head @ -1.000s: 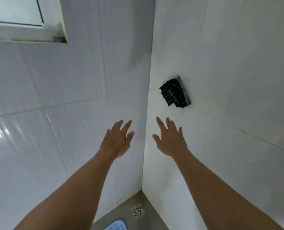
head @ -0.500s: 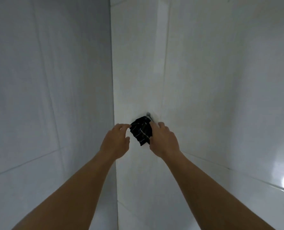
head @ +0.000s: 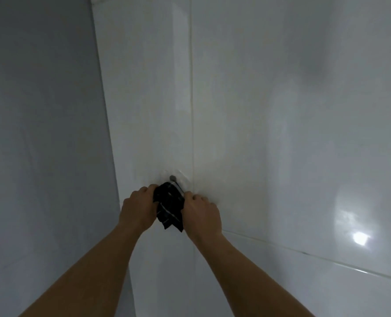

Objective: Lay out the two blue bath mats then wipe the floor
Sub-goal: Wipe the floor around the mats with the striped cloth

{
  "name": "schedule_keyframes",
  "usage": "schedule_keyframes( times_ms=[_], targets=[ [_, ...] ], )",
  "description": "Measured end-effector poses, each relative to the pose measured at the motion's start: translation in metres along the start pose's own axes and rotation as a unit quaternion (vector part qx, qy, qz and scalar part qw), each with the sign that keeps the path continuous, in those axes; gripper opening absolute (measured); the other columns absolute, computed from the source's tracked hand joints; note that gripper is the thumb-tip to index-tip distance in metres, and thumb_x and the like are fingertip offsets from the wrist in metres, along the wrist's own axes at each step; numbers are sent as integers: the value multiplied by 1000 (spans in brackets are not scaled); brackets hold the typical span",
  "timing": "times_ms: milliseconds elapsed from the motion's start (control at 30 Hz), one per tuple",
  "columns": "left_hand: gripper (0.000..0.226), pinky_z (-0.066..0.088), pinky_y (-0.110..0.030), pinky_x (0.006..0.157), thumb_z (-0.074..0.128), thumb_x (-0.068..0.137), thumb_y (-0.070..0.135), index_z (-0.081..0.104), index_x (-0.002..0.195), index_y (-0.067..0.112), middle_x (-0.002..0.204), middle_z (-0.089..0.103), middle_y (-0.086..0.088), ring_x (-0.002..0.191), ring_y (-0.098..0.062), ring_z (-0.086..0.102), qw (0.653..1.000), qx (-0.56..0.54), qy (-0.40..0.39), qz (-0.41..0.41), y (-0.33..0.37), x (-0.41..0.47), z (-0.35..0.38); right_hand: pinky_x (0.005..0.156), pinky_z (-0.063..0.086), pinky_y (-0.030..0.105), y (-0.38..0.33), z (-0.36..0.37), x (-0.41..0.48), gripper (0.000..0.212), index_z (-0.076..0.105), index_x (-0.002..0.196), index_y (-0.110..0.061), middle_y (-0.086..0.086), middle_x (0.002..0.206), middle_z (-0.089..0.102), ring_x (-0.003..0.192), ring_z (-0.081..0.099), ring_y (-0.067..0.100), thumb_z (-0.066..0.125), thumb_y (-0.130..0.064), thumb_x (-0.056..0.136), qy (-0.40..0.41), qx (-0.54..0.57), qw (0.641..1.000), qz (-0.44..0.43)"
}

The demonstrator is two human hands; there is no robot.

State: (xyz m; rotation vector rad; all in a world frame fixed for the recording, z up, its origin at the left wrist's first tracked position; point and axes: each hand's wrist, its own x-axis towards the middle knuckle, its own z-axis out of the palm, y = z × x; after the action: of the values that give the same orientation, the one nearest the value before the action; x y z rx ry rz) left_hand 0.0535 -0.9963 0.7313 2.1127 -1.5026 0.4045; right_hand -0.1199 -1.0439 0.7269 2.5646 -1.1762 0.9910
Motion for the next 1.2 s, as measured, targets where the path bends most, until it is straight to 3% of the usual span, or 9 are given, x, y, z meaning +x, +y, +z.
schedule_keyframes(
  times_ms=[133, 233, 300, 400, 467, 600, 733, 900, 1200],
  targets=[
    [21, 49, -39, 68, 52, 97, 21, 62, 113, 12, 93, 63, -9, 84, -29, 59, 999, -13, 45, -13, -7, 7, 1, 43, 18, 17, -2, -3, 9, 59, 50, 51, -14, 1, 42, 49, 32, 45, 15, 97, -6, 17, 23, 11, 999, -20],
    [16, 50, -41, 68, 50, 97, 20, 62, 103, 12, 91, 62, -7, 83, -29, 58, 998, -18, 57, -5, -13, 7, -11, 43, 15, 17, -2, -9, 16, 54, 46, 47, -15, 0, 40, 48, 31, 43, 14, 94, -4, 24, 44, 5, 999, -12],
    [14, 49, -40, 64, 48, 97, 20, 59, 101, 12, 88, 63, -7, 79, -28, 58, 997, -25, 71, 4, -18, 4, -22, 43, 18, 20, -2, -14, 18, 46, 48, 51, -15, 3, 46, 53, 37, 48, 16, 92, -6, 41, 51, -15, 999, -1],
    [14, 52, -41, 63, 47, 97, 15, 59, 102, 11, 86, 65, -7, 74, -25, 59, 996, -38, 81, 6, -25, -3, -44, 53, 29, 28, -4, -23, 21, 28, 46, 71, -15, 9, 74, 65, 66, 61, 25, 72, -11, 80, 44, -16, 999, -13],
    [15, 53, -39, 64, 47, 98, 14, 61, 103, 11, 86, 66, -6, 73, -22, 60, 996, -48, 73, -3, -32, -11, -58, 62, 32, 31, -8, -33, 19, 20, 42, 79, -15, 9, 89, 65, 82, 61, 27, 60, -15, 88, 8, -8, 1000, -20],
    [16, 44, -29, 60, 48, 99, 15, 62, 106, 13, 87, 67, -4, 72, -19, 60, 996, -66, 57, -31, -47, -43, -82, 74, 33, 34, -30, -46, 9, 17, 40, 87, -17, 8, 105, 63, 100, 57, 28, 57, -20, 89, -53, -1, 998, -27],
    [14, 46, -30, 62, 49, 100, 16, 61, 107, 15, 85, 64, -1, 73, -18, 59, 992, -92, 35, -78, -65, -89, -103, 87, 39, 40, -57, -45, -10, 11, 43, 91, -16, 6, 104, 62, 103, 55, 28, 54, -18, 89, -89, 21, 995, -40],
    [9, 49, -31, 67, 52, 98, 18, 61, 99, 19, 84, 66, -1, 76, -19, 62, 978, -126, 29, -162, -87, -167, -123, 88, 38, 43, -98, -35, -46, 21, 52, 110, -12, 7, 106, 61, 105, 54, 30, 52, -16, 90, -139, 39, 987, -77],
    [11, 48, -25, 68, 56, 96, 18, 65, 99, 23, 91, 66, 3, 82, -13, 62, 935, -134, 17, -329, -120, -323, -139, 93, 42, 47, -173, -2, -134, 21, 53, 111, -12, 8, 106, 59, 105, 55, 30, 50, -14, 90, -234, 100, 953, -162]
  ],
)
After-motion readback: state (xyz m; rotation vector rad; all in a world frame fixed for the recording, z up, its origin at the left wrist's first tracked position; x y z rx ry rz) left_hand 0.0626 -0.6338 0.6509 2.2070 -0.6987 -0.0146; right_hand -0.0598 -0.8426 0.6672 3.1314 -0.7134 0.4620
